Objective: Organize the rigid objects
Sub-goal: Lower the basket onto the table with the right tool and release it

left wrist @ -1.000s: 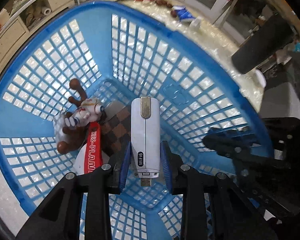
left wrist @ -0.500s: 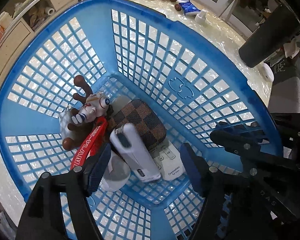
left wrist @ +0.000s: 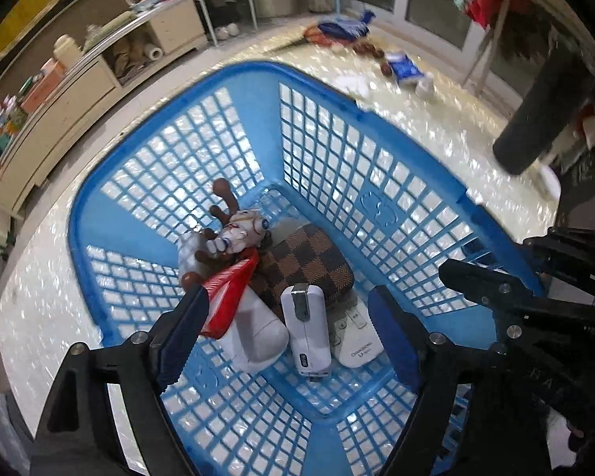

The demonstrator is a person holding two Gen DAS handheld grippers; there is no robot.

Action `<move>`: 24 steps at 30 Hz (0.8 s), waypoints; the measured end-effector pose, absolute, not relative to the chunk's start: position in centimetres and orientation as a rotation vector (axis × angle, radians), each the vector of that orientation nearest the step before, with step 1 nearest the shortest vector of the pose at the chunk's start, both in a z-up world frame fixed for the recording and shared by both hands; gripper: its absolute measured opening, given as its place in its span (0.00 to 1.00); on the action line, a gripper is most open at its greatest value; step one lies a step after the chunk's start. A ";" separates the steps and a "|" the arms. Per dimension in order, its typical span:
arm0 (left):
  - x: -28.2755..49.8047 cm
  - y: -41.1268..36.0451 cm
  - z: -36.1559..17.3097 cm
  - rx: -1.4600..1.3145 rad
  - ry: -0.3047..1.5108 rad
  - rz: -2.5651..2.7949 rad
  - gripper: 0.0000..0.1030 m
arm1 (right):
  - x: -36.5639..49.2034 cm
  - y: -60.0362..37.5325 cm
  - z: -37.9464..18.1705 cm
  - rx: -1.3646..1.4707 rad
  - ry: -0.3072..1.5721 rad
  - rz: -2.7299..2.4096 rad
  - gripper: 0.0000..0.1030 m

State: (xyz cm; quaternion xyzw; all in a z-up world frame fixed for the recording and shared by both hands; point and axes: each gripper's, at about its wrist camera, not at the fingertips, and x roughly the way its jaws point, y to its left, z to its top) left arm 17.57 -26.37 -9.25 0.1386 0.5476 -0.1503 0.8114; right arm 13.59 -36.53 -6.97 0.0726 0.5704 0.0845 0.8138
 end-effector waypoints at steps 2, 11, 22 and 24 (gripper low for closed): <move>17.3 -25.7 -8.3 0.268 1.155 -0.304 0.86 | 13.3 -37.0 -6.1 0.167 1.189 0.170 0.39; 14.0 -21.4 -2.9 0.138 1.059 -0.218 0.95 | 11.6 -37.0 -2.4 0.221 1.093 0.164 0.80; 8.6 -17.3 0.9 0.047 1.001 -0.168 1.00 | 8.3 -34.0 2.0 0.177 0.980 0.183 1.00; 7.8 -16.7 1.5 0.033 0.986 -0.166 1.00 | 7.5 -33.6 2.8 0.145 0.963 0.152 1.00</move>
